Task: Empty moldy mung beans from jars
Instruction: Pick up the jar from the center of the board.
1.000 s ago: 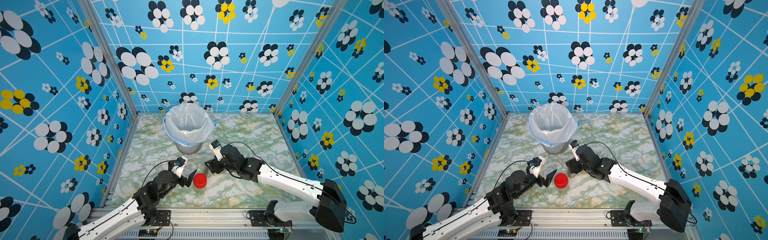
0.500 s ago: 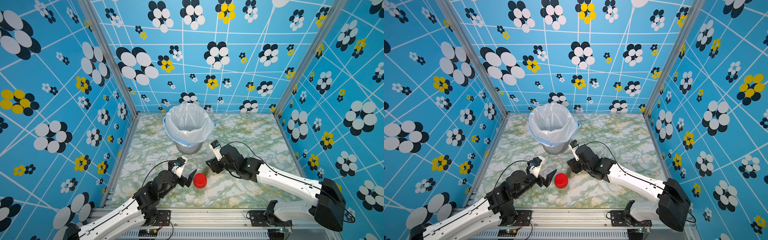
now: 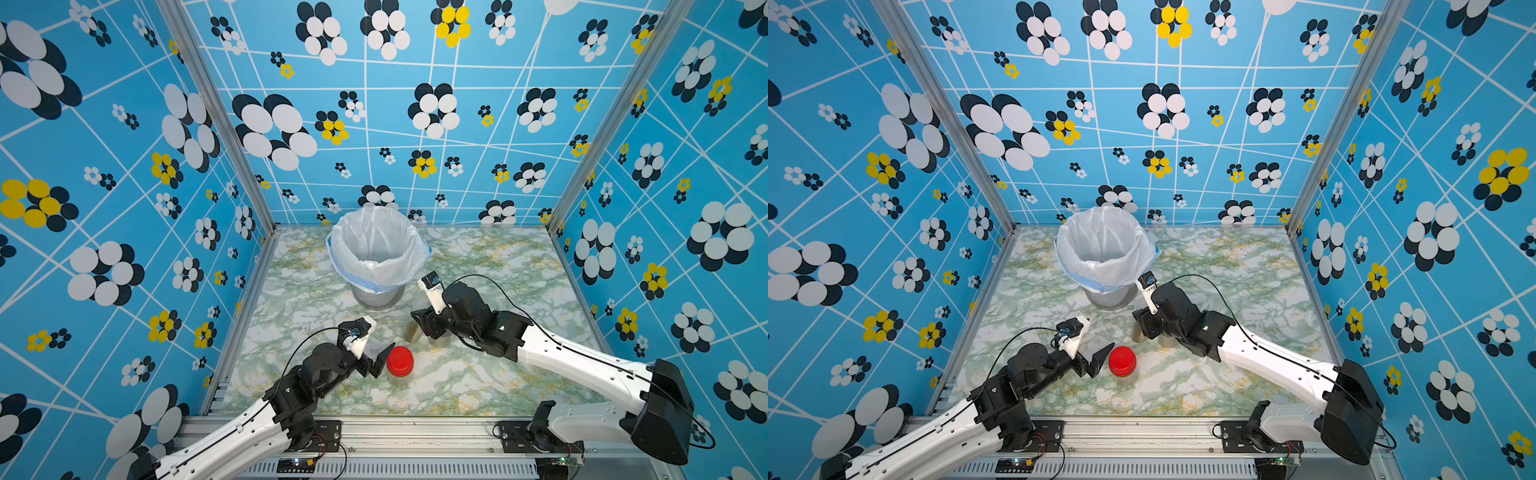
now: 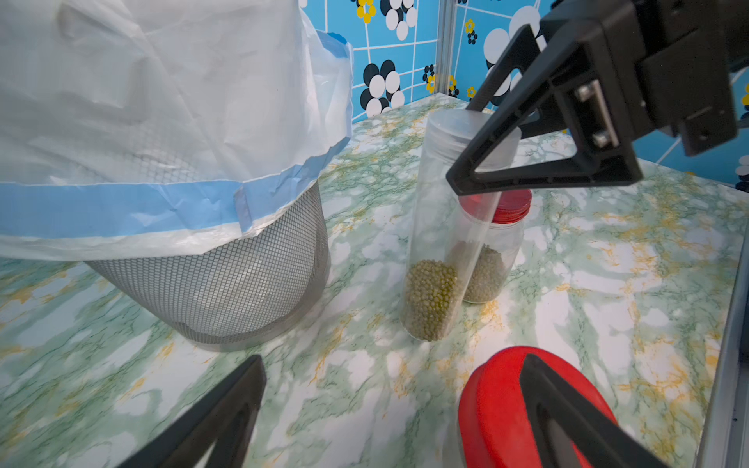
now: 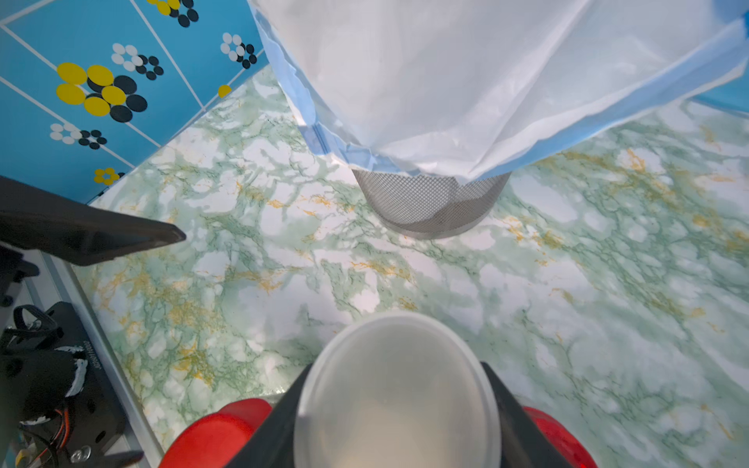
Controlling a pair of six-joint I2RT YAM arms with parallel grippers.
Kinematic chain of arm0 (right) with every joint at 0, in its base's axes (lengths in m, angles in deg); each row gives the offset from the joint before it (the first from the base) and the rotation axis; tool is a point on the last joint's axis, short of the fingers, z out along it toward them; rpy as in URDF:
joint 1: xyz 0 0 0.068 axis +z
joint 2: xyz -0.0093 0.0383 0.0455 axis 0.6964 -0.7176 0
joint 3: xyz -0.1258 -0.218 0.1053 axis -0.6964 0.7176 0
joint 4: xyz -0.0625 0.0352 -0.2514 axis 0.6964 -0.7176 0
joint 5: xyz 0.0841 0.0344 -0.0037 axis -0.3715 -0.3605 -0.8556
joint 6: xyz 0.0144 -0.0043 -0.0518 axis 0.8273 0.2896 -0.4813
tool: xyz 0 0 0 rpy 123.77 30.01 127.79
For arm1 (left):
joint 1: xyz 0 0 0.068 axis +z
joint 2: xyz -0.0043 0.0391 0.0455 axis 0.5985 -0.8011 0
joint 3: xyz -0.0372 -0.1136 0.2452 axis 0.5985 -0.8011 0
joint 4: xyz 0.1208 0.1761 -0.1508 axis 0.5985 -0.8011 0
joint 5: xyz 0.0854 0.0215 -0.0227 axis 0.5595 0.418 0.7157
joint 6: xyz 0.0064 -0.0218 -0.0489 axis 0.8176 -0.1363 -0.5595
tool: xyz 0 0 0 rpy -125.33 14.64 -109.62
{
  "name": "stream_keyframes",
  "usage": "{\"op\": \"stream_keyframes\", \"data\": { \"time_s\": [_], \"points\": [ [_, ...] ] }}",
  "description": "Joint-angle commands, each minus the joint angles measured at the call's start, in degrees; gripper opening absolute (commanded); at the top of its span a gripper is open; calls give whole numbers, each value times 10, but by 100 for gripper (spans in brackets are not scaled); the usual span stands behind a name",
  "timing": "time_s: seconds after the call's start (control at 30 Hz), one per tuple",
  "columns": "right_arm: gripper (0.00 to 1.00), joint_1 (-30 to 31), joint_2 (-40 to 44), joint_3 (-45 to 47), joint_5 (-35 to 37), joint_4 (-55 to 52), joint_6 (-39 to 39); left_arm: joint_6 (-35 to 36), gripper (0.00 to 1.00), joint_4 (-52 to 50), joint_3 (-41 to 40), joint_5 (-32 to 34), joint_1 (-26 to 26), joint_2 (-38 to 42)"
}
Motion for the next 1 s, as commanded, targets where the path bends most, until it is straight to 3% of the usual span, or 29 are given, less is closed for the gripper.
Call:
{"op": "stream_keyframes", "data": {
  "time_s": [0.0,0.2,0.37,0.6,0.97],
  "points": [
    [31,4,11,-35,20,7,-20,35,99,45,-8,-46,7,2],
    [30,4,7,-79,14,-12,-27,54,99,101,2,-108,31,-41],
    [30,4,11,-109,3,-24,-11,64,96,128,47,-165,64,-115],
    [27,4,15,-140,-42,-43,2,54,100,195,110,-239,115,-207],
    [25,3,53,-135,-72,-22,20,56,100,217,191,-313,123,-325]
  ]
}}
